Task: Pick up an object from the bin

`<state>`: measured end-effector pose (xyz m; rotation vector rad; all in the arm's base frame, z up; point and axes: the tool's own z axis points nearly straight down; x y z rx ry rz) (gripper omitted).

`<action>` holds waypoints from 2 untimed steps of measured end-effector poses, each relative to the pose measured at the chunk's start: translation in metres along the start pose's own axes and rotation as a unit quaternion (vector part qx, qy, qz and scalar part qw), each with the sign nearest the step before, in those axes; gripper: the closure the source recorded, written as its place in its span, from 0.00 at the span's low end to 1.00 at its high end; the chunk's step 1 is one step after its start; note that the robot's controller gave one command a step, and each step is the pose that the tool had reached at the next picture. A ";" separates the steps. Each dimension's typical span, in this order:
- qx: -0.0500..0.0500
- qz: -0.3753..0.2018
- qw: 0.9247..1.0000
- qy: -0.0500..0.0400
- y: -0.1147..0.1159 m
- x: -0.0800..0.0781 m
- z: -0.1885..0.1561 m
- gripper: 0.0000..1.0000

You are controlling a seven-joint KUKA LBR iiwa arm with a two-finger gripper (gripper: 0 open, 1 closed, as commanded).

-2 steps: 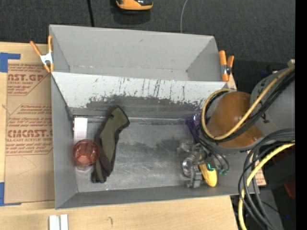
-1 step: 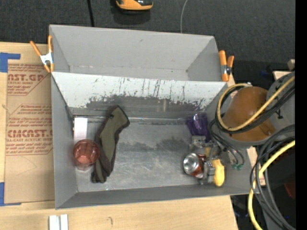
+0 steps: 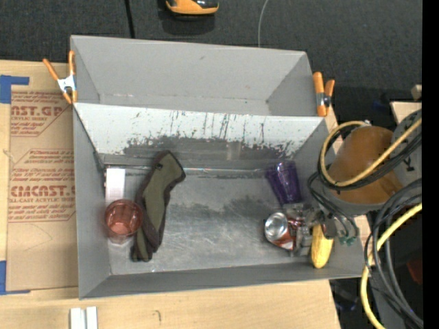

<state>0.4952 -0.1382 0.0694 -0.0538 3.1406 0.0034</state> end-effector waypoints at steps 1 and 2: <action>0.000 0.000 1.000 0.000 0.000 0.000 0.000 1.00; 0.001 -0.006 1.000 -0.001 0.010 0.003 -0.148 1.00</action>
Offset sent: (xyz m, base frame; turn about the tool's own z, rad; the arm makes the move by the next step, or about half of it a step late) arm -0.0041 0.0087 0.1478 -0.0121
